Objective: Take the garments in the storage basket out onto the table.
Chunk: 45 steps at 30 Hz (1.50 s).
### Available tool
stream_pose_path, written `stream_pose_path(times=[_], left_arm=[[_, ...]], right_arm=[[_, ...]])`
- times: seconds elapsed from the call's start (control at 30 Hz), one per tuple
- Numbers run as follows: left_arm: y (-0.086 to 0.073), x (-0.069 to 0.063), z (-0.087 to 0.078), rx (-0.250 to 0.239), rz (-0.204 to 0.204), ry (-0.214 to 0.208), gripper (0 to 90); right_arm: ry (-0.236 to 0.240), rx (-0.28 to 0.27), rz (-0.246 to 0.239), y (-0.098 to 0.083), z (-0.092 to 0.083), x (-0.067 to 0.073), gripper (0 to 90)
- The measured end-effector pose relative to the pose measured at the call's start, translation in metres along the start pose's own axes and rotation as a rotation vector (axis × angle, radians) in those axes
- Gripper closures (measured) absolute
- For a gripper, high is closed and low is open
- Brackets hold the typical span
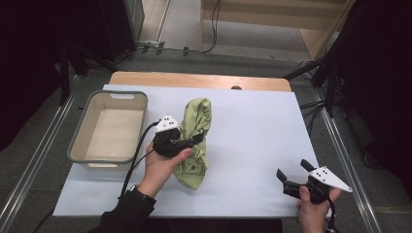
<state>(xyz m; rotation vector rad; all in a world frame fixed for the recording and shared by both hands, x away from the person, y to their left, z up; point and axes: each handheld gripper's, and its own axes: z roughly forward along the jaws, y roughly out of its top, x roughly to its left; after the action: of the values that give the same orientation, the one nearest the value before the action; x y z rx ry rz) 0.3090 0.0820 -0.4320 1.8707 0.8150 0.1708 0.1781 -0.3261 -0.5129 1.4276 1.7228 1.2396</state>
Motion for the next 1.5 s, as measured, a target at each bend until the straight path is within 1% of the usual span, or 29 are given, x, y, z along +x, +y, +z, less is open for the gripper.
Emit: stream_pose_path(times=[0.1,0.23,0.37,0.47,0.5,0.57,0.63,0.7,0.87,1.0,1.13,1.3,1.33,1.4,1.43,1.47,1.5], left_arm=[[-0.007,-0.002,0.007,0.017,-0.005,-0.010,61.5],[-0.012,-0.005,0.014,0.035,0.001,-0.016,61.4],[-0.016,-0.009,0.022,0.074,0.009,-0.025,61.4],[-0.020,-0.011,0.029,0.098,-0.001,-0.046,60.7],[-0.021,-0.012,0.031,0.108,0.006,-0.048,60.6],[-0.024,-0.016,0.036,0.126,0.032,-0.040,60.2],[-0.026,-0.019,0.040,0.141,0.045,-0.044,60.1],[-0.028,-0.021,0.044,0.154,0.048,-0.046,59.7],[-0.032,-0.026,0.052,0.177,0.041,-0.048,58.5],[-0.034,-0.029,0.057,0.205,0.056,-0.044,57.6],[-0.035,-0.030,0.060,0.225,0.046,-0.048,54.4],[-0.035,-0.030,0.061,0.235,0.031,-0.050,47.7],[-0.035,-0.030,0.061,0.234,0.030,-0.045,45.9],[-0.034,-0.030,0.060,0.224,0.031,-0.023,37.8],[-0.034,-0.030,0.059,0.219,0.024,-0.018,33.4],[-0.032,-0.030,0.058,0.210,0.020,0.001,27.5],[-0.031,-0.030,0.056,0.199,0.020,-0.002,22.2]], right_arm=[[0.001,-0.001,-0.006,0.000,0.000,0.000,0.0],[0.000,-0.002,-0.007,0.000,0.000,0.001,0.0],[0.001,-0.001,-0.009,0.000,0.001,0.000,0.0],[0.001,-0.001,-0.012,0.000,0.001,0.001,0.0],[0.002,-0.001,-0.012,0.000,0.001,0.001,0.0],[0.001,-0.001,-0.012,0.000,0.001,0.001,0.0],[0.001,-0.001,-0.011,0.000,0.001,0.001,0.0],[0.002,-0.001,-0.012,0.000,0.001,0.000,0.0],[0.002,0.000,-0.013,0.000,0.001,0.001,0.0],[0.002,0.002,-0.009,0.000,0.001,0.001,0.0],[0.002,0.003,-0.010,0.000,0.001,0.001,0.0],[0.003,0.004,-0.011,0.000,0.002,0.001,0.0],[0.003,0.004,-0.010,0.000,0.002,0.001,0.0],[0.004,0.004,-0.010,0.000,0.002,0.001,0.0],[0.004,0.004,-0.010,0.000,0.002,0.001,0.0],[0.004,0.003,-0.010,0.000,0.002,0.001,0.0],[0.004,0.003,-0.011,0.000,0.002,0.001,0.0]])
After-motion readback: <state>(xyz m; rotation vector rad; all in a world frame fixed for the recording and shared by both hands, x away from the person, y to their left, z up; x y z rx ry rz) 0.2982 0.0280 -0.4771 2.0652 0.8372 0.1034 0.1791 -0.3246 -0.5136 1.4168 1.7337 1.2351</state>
